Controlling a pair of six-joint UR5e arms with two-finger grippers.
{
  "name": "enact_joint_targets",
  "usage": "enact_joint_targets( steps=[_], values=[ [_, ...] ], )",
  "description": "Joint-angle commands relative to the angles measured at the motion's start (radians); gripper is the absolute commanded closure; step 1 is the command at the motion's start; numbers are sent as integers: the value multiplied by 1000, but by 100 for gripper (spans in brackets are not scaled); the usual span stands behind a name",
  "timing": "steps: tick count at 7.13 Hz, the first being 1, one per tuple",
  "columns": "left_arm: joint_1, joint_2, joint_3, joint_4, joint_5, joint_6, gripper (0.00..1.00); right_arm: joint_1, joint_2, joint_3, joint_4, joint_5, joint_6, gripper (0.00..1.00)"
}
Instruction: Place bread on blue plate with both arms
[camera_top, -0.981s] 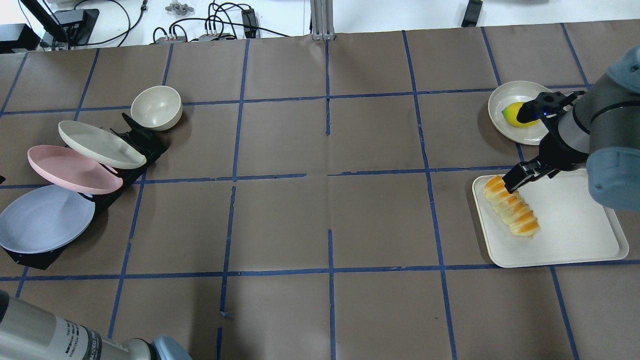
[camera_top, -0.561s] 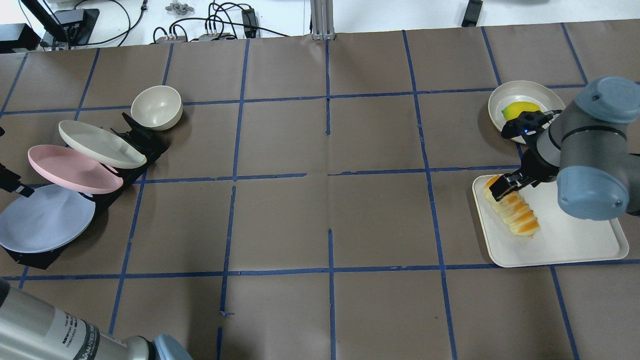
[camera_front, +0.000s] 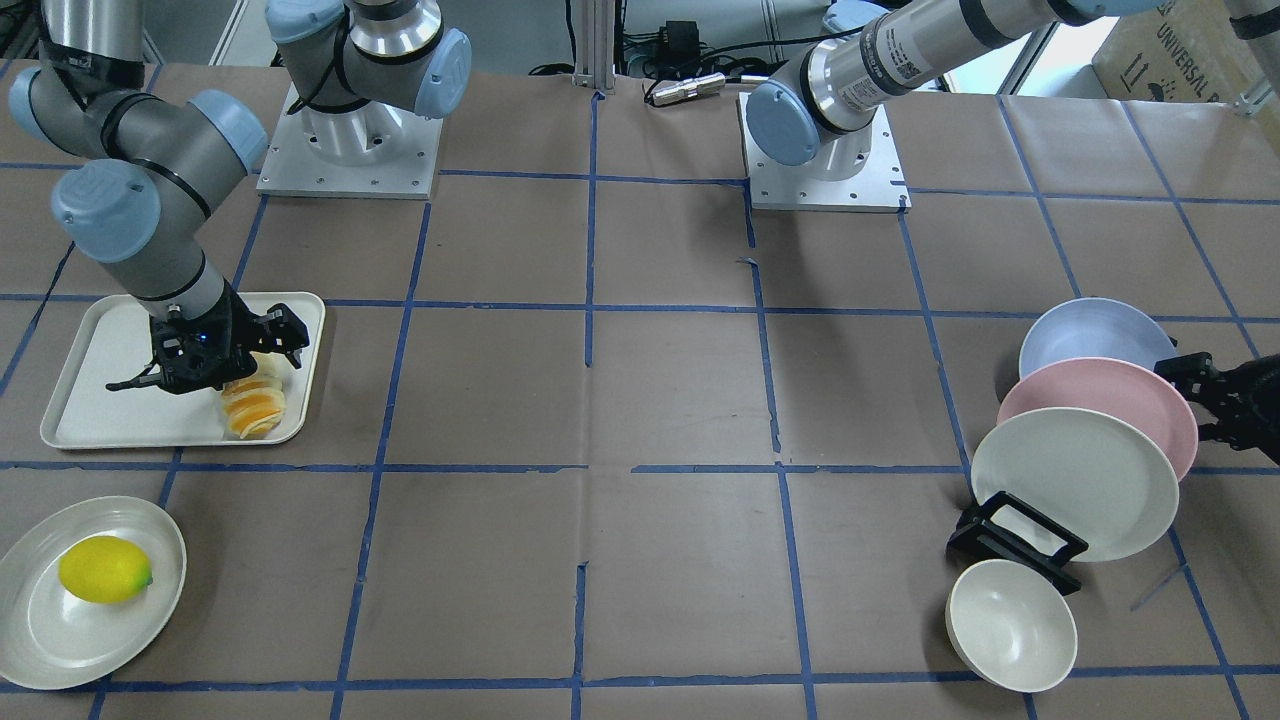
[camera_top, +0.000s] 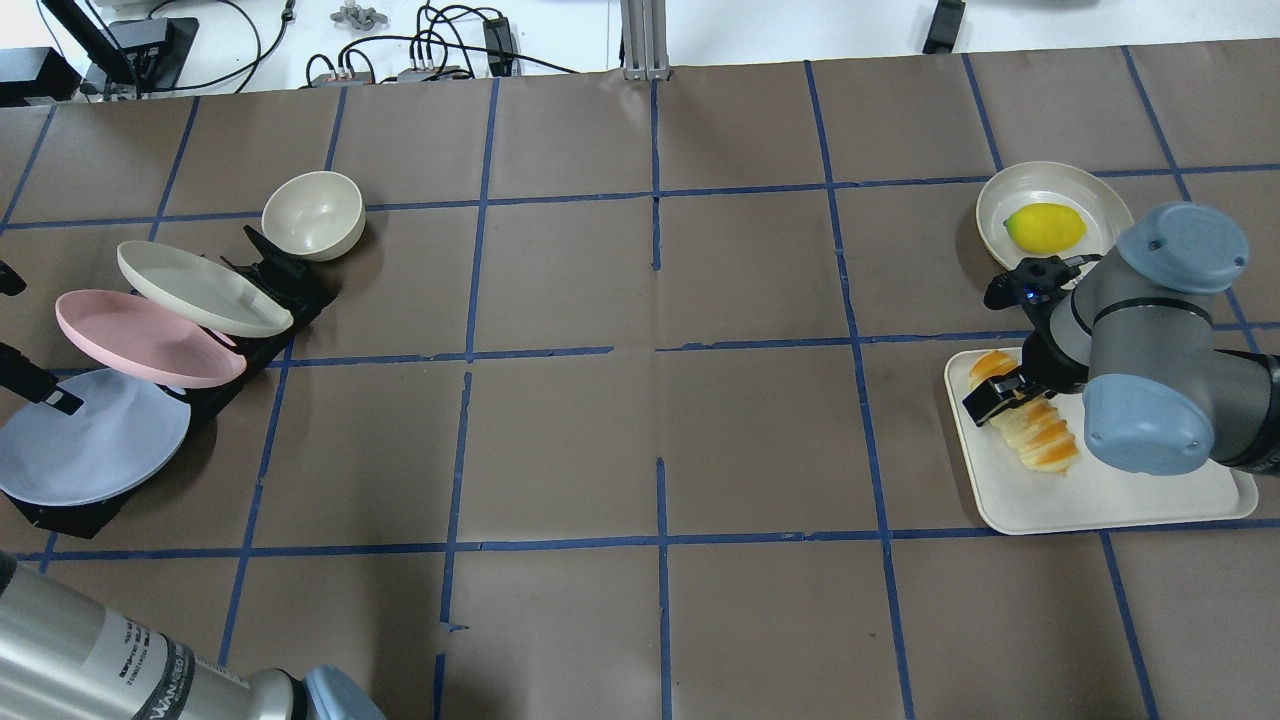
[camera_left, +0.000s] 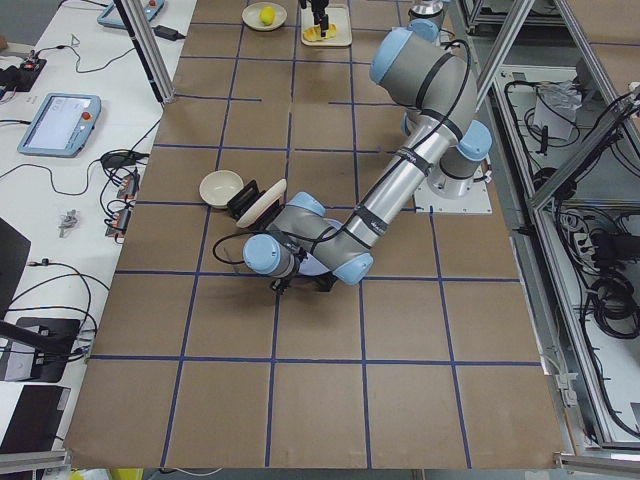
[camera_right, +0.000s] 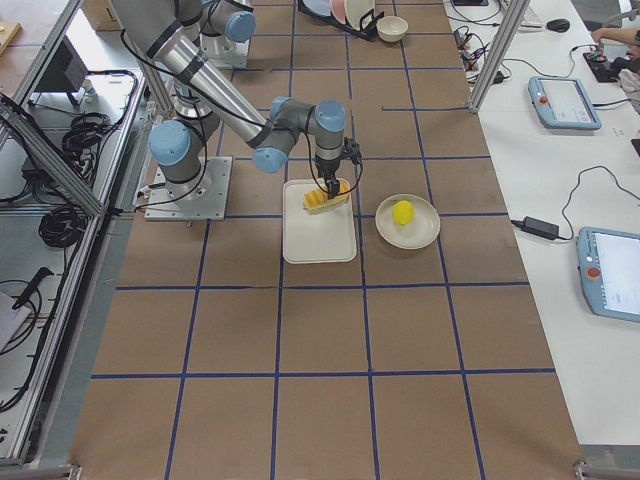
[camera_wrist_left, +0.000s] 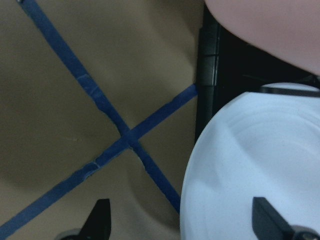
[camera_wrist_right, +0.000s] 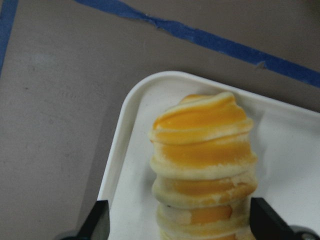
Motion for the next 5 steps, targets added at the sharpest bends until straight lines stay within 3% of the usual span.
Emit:
enact_joint_targets(
  steps=[1,3,5],
  values=[
    [16,-2,0,-16,5,-3,13,-4,3,28,-38,-4,-12,1],
    [14,0,0,-24,67,-21,38,-22,1,16,-37,-12,-14,1],
    [13,7,3,-22,129,-23,96,-27,1,-9,-34,-10,-26,1]
  ],
)
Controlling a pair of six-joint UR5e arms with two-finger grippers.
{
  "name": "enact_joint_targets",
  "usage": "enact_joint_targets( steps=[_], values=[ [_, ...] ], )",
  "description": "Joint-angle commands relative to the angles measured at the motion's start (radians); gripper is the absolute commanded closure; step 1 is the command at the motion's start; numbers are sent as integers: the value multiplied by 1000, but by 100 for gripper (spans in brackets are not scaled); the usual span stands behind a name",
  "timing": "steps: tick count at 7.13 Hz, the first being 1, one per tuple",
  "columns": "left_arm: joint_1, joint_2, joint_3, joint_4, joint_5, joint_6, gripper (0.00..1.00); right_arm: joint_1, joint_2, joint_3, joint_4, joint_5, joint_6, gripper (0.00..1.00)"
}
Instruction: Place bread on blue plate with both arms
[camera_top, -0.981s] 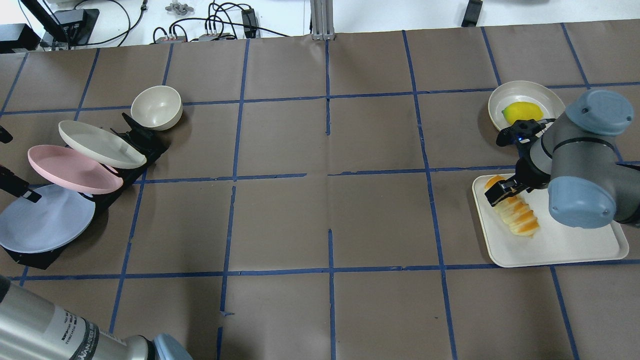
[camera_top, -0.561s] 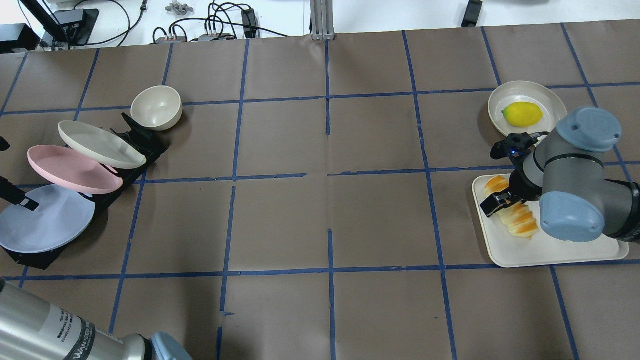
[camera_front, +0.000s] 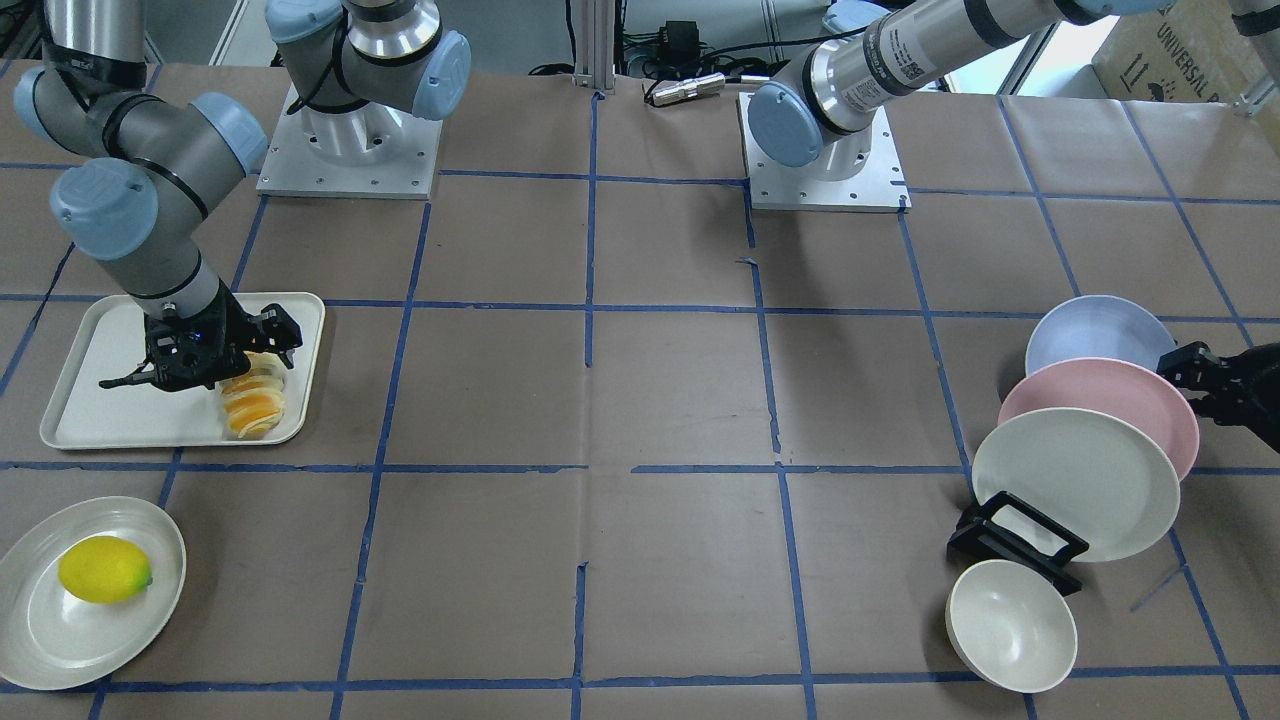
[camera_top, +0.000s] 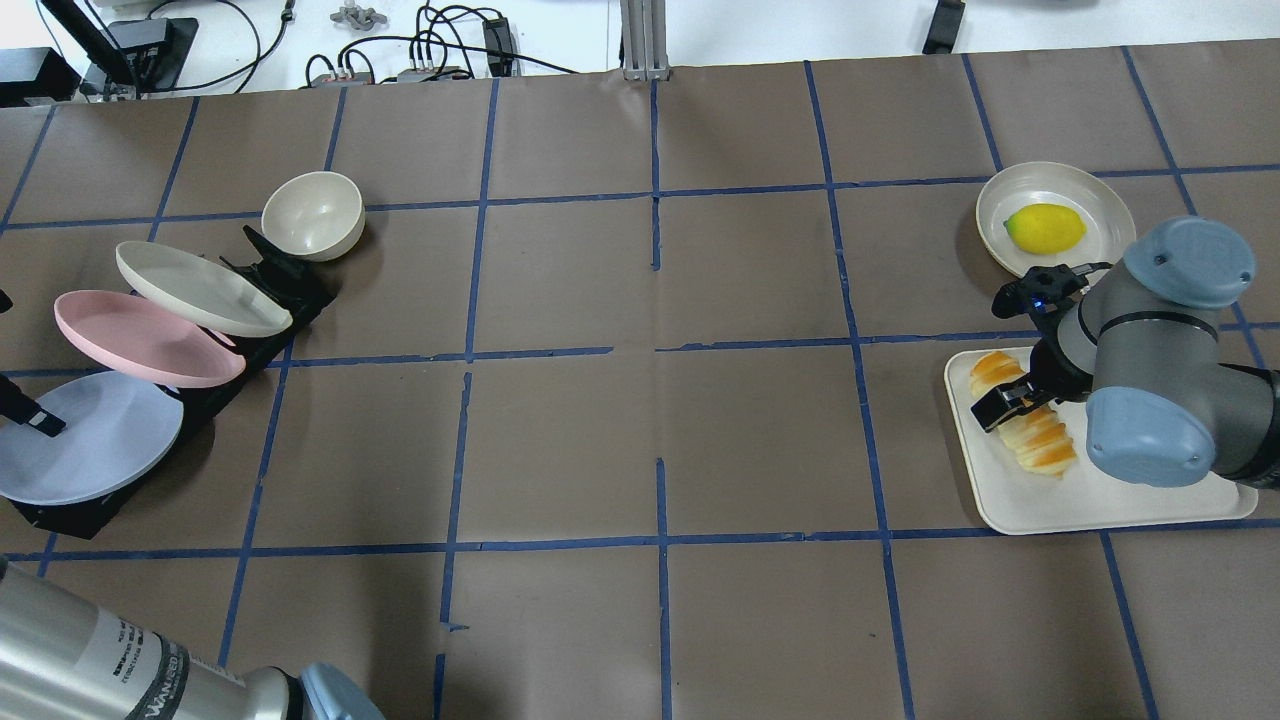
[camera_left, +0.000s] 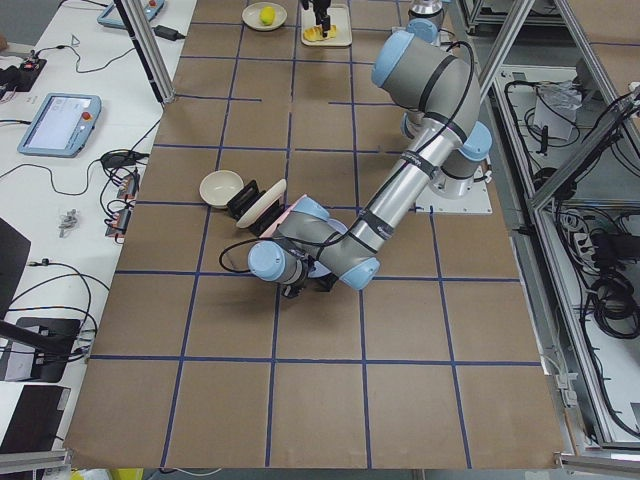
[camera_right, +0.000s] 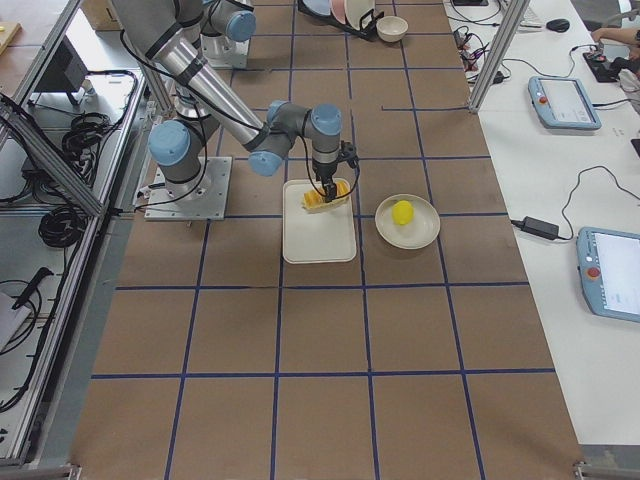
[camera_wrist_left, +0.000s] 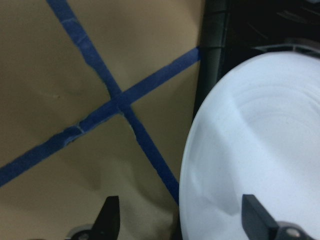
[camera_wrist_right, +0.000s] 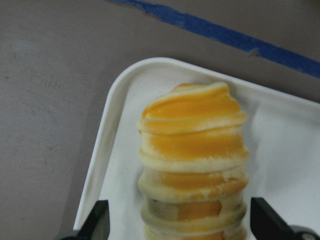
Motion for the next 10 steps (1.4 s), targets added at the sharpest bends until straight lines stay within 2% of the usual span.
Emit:
enact_joint_targets(
  steps=[1,4,8,9,10],
  values=[
    [-1,11,3,3,36,0,100,-12,3,-46,43,5,-12,1],
    [-1,30,9,-3,36,-2,100,-18,47,-54,48,11,-21,1],
    [-7,204,31,-202,38,-69,100,-20,56,-37,44,13,-28,1],
    [-7,252,32,-243,38,-72,100,-18,58,-36,44,13,-28,7],
    [-7,310,32,-295,44,-72,100,-20,61,-36,44,11,-26,24]
  ],
)
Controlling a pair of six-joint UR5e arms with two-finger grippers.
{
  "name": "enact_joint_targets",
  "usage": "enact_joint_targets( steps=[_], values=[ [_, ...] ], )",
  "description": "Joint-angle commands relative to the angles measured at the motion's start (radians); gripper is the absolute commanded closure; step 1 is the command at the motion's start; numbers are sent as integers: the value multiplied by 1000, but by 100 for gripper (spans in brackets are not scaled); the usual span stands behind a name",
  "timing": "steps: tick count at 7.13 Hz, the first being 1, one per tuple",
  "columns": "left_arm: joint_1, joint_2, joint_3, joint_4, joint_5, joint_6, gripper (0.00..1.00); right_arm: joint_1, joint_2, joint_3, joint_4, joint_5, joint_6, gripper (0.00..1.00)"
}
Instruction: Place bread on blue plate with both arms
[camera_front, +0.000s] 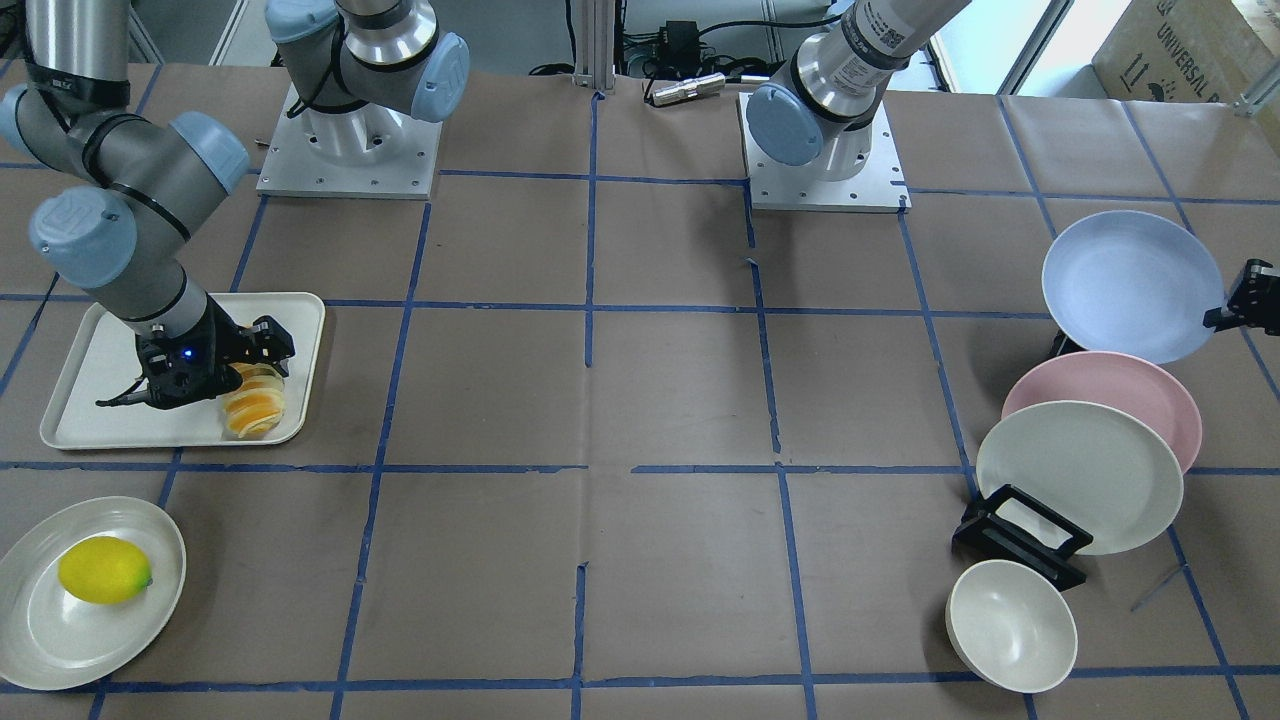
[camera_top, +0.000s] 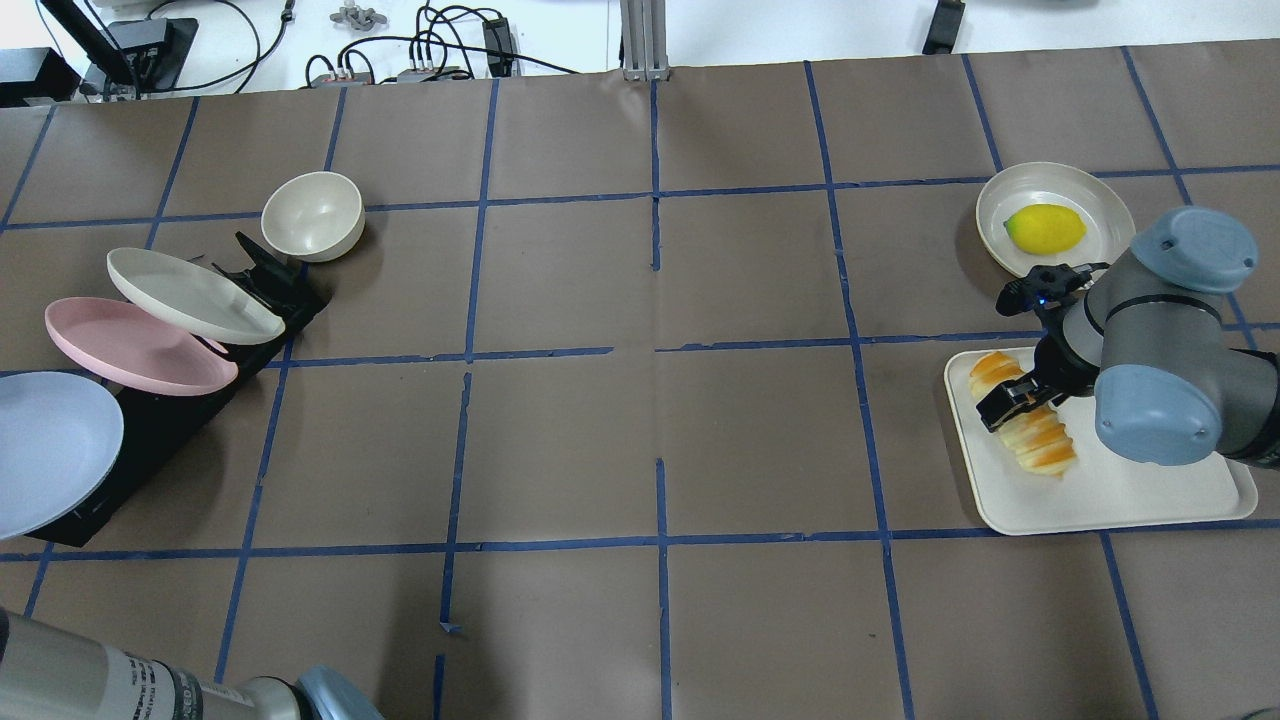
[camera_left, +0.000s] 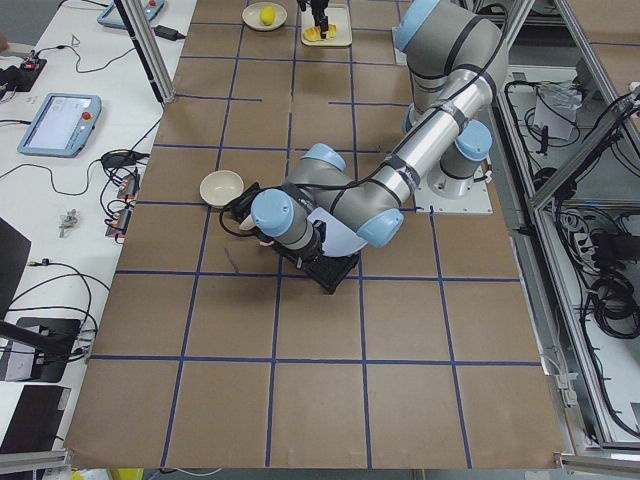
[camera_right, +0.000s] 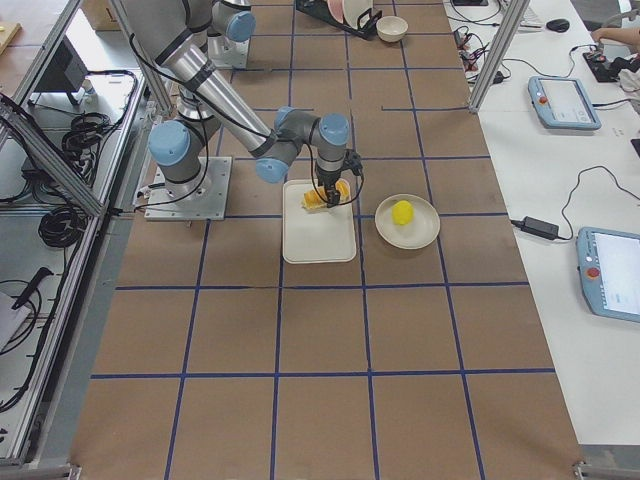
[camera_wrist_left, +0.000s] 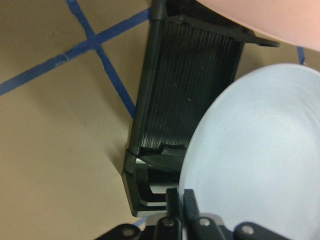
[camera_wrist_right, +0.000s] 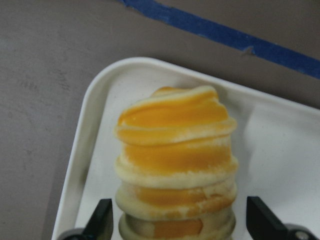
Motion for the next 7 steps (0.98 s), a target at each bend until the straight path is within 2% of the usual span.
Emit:
enact_joint_targets(
  steps=[1,2,3,5,7],
  values=[
    [0,133,-4,-122,37,-36,100,1,12,-1,0,-10,7,50],
    [-3,199,-25,-177,30,-92,100,3,11,-1,0,-13,18,78],
    [-35,241,-33,-204,-19,-183,100,3,9,-1,1,-12,24,93],
    [-232,296,-107,-186,-174,-388,100,-1,-1,-11,0,-13,20,93],
    [-467,324,-192,-62,-262,-674,100,-1,-29,-52,4,-12,12,92]
  ],
)
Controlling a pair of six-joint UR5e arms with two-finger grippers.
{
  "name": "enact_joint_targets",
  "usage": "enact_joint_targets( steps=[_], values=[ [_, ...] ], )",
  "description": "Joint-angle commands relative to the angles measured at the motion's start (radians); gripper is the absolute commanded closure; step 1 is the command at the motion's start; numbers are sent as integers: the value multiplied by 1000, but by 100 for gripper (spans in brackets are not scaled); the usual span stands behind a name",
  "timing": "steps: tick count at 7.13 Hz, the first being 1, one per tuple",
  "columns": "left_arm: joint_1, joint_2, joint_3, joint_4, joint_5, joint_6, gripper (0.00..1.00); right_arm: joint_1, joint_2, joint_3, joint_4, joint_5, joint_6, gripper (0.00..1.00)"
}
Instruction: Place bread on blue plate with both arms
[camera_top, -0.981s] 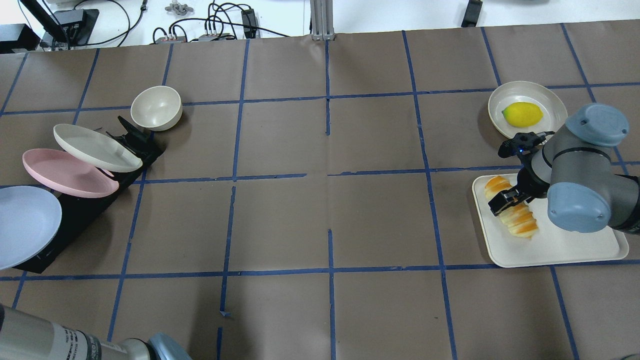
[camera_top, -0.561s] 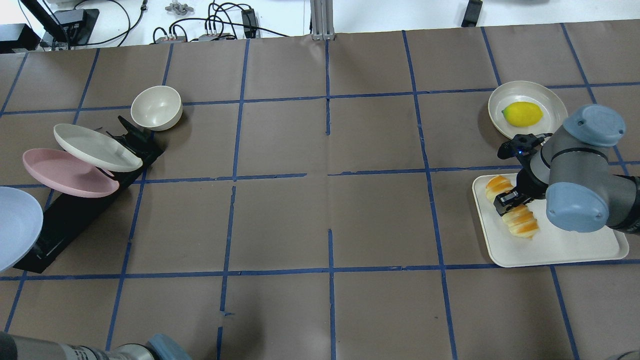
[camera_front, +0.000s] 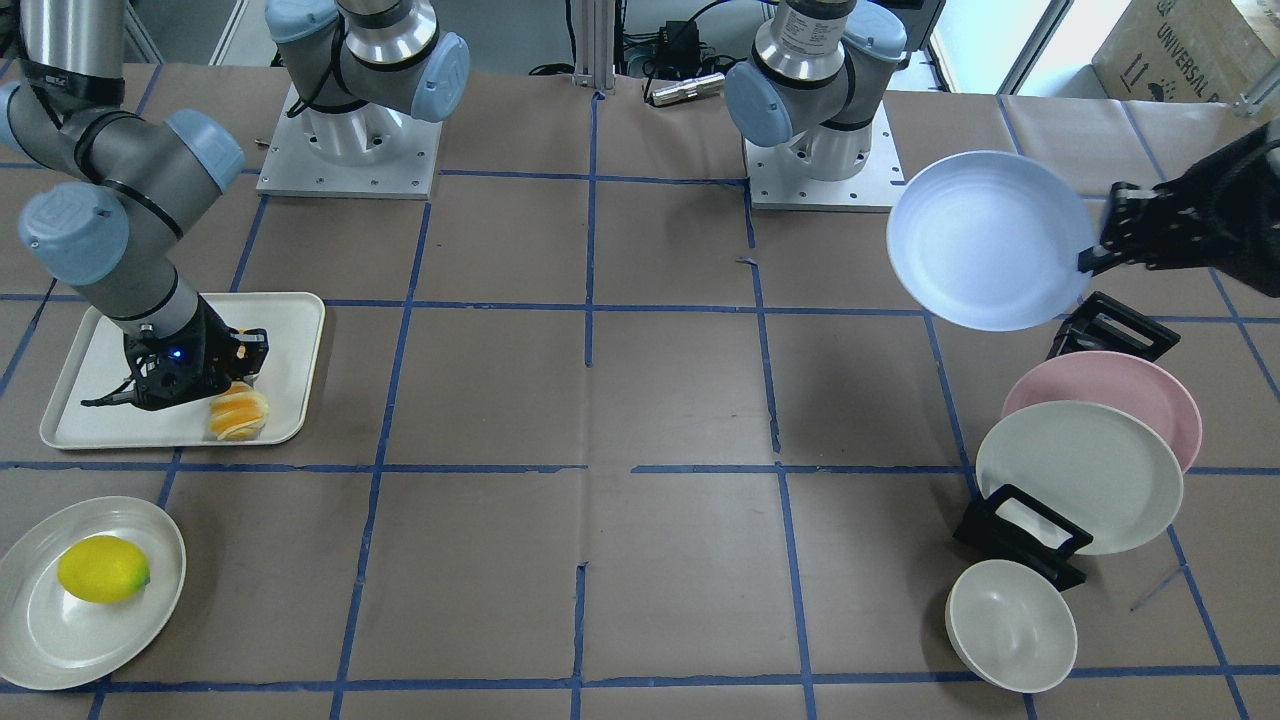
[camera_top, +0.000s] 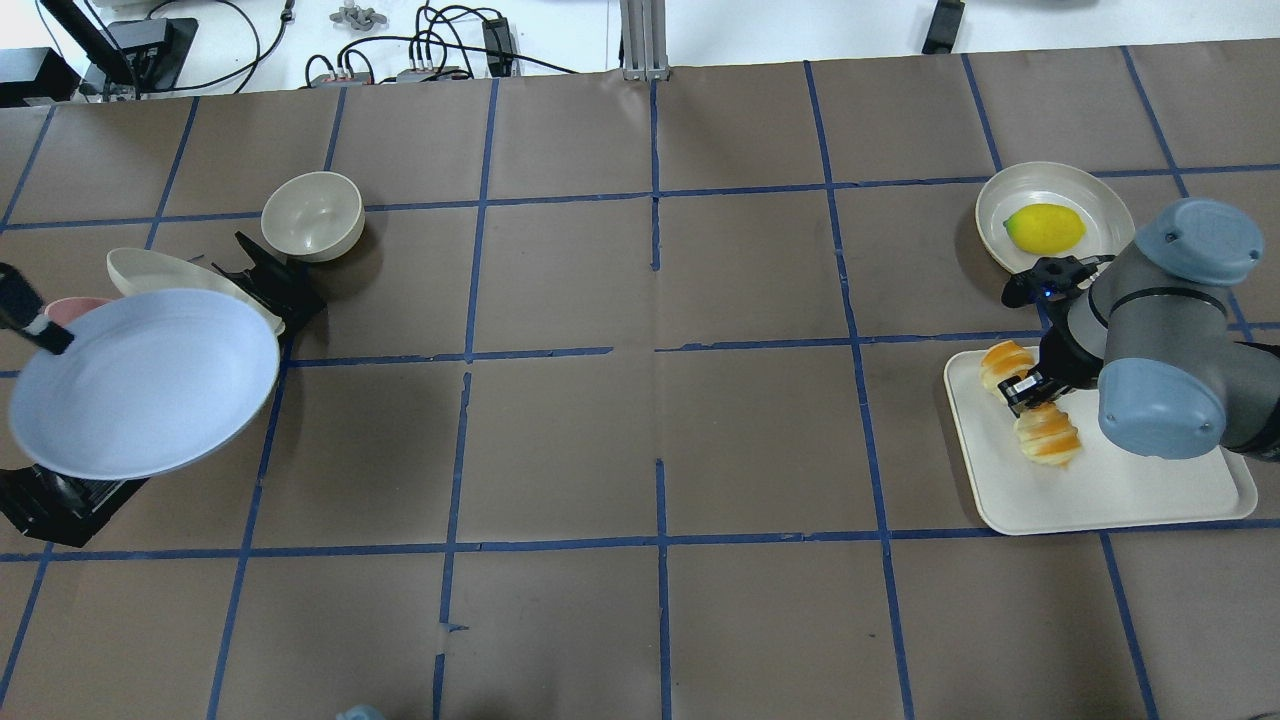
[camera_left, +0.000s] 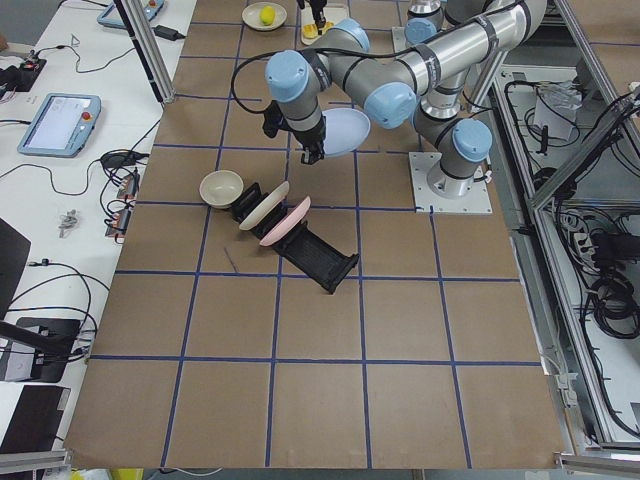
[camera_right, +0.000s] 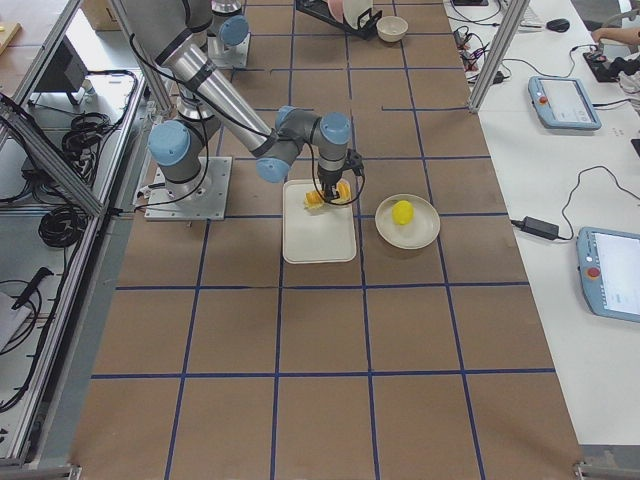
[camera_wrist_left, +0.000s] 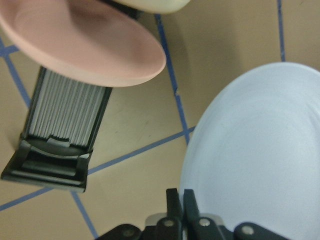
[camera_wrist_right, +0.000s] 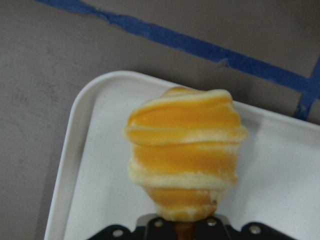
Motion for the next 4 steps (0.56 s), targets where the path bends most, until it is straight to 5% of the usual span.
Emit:
enact_joint_targets(
  steps=[1,4],
  values=[
    [-229,17,-102,152,-114,-285,100,1,-77,-47,13,2,-2,91],
    [-331,0,-428,642,-197,-486,100,3,-218,-158,195,1,-5,95]
  ],
)
